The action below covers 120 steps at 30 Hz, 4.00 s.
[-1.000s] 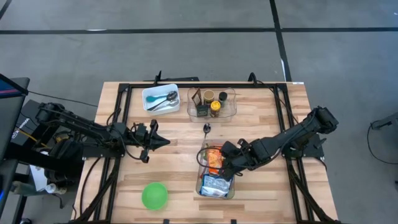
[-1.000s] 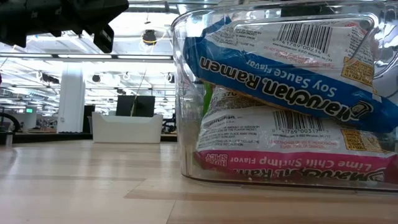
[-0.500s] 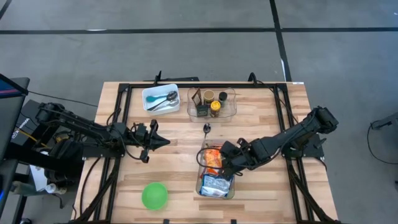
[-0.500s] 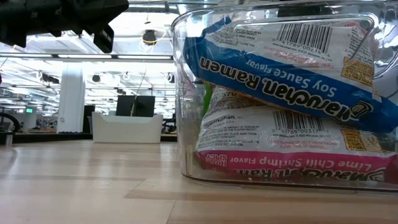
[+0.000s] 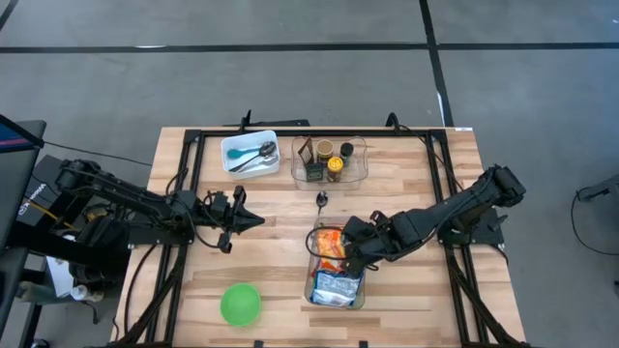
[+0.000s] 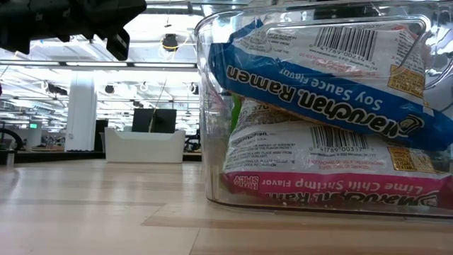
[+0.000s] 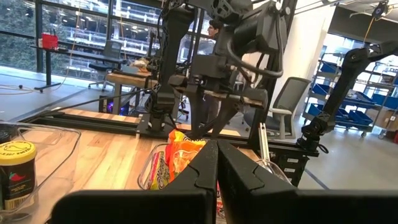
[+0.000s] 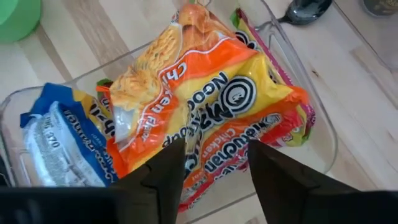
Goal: Pick & Place Food Item
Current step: Put the orange noodle pack into the bottom transparent bin, then put the black spoon into the white bin
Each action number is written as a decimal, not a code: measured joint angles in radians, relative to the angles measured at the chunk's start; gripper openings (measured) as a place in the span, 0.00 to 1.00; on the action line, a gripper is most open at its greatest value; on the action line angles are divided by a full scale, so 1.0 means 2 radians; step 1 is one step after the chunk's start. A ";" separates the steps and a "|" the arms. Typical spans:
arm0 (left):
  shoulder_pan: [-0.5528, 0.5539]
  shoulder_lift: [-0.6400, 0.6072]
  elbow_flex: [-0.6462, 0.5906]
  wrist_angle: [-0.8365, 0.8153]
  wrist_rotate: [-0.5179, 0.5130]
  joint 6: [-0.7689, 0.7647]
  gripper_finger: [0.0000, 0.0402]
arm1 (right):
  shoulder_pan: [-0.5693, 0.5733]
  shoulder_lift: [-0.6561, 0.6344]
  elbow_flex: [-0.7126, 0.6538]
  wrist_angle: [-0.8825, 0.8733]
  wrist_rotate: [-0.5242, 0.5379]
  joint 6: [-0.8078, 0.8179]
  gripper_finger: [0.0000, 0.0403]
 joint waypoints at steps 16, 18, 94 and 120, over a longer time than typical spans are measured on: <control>0.000 0.000 0.000 -0.004 0.000 0.000 0.00 | 0.000 0.000 0.028 0.006 0.026 -0.036 0.29; 0.000 0.000 0.000 -0.004 0.000 0.000 0.00 | 0.000 0.000 0.028 0.021 0.031 -0.063 0.25; 0.000 0.000 0.000 -0.003 0.000 0.000 0.00 | 0.092 0.000 0.037 -0.016 0.116 -0.104 0.00; 0.000 0.000 0.000 -0.004 0.000 0.000 0.00 | -0.064 -0.035 0.037 0.272 -0.051 -0.356 0.00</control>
